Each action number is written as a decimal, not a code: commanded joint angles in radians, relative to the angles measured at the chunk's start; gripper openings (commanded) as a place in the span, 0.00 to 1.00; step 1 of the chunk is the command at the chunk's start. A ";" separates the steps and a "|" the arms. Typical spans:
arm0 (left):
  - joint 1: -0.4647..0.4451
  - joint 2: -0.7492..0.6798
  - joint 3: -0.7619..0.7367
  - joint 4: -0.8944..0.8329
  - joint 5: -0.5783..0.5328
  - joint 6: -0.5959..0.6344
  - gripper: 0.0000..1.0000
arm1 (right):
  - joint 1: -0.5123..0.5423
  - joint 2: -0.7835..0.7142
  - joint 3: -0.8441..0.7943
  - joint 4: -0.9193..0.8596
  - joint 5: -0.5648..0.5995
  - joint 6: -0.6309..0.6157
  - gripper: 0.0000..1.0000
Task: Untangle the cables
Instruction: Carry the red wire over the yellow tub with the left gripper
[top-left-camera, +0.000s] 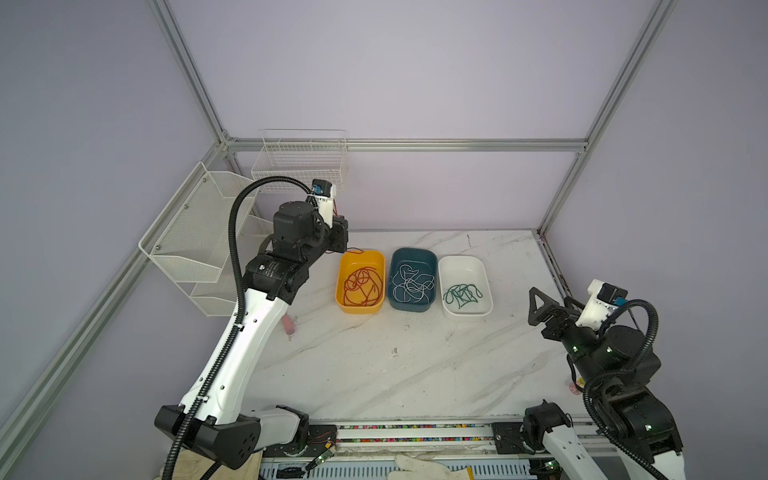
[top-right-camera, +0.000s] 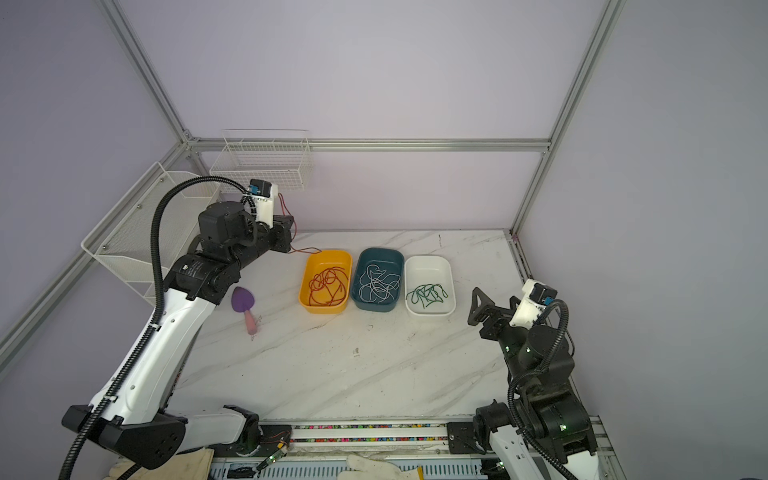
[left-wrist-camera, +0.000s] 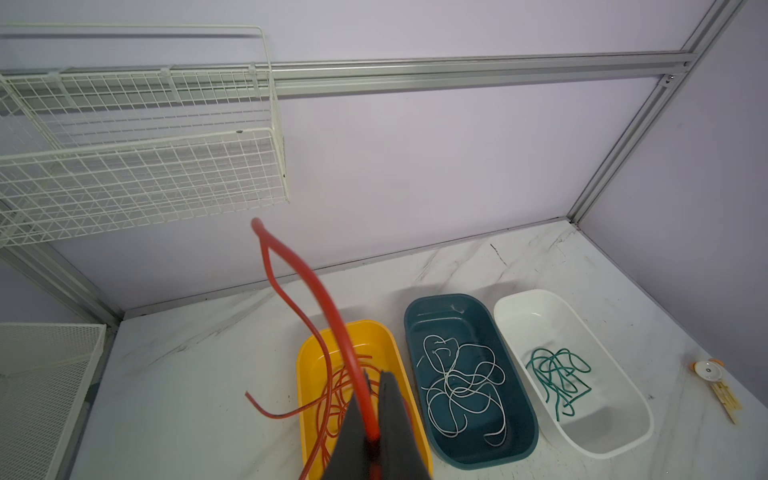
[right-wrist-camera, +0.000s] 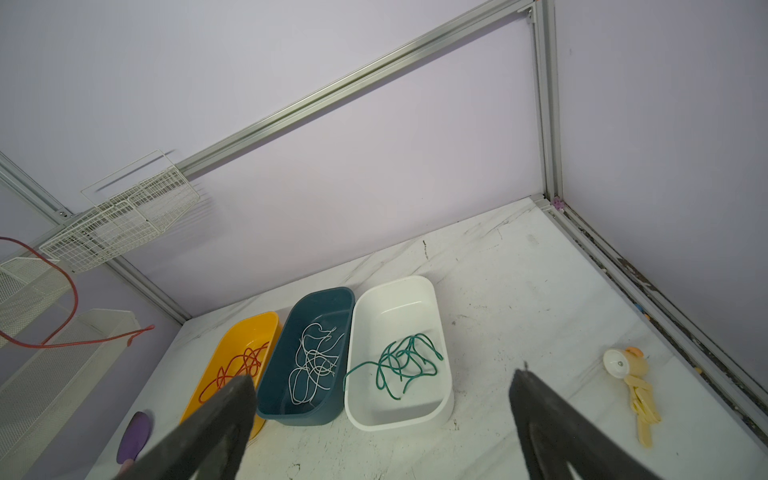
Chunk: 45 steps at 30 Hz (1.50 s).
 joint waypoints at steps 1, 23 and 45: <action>0.026 0.013 -0.055 0.095 0.073 -0.044 0.00 | -0.004 -0.010 -0.010 0.023 -0.001 -0.011 0.98; 0.134 0.045 -0.281 0.277 0.173 -0.194 0.00 | -0.008 -0.010 -0.017 0.033 -0.016 -0.009 0.98; 0.146 0.037 -0.261 0.282 0.220 -0.299 0.00 | -0.014 -0.010 -0.020 0.035 -0.023 -0.009 0.98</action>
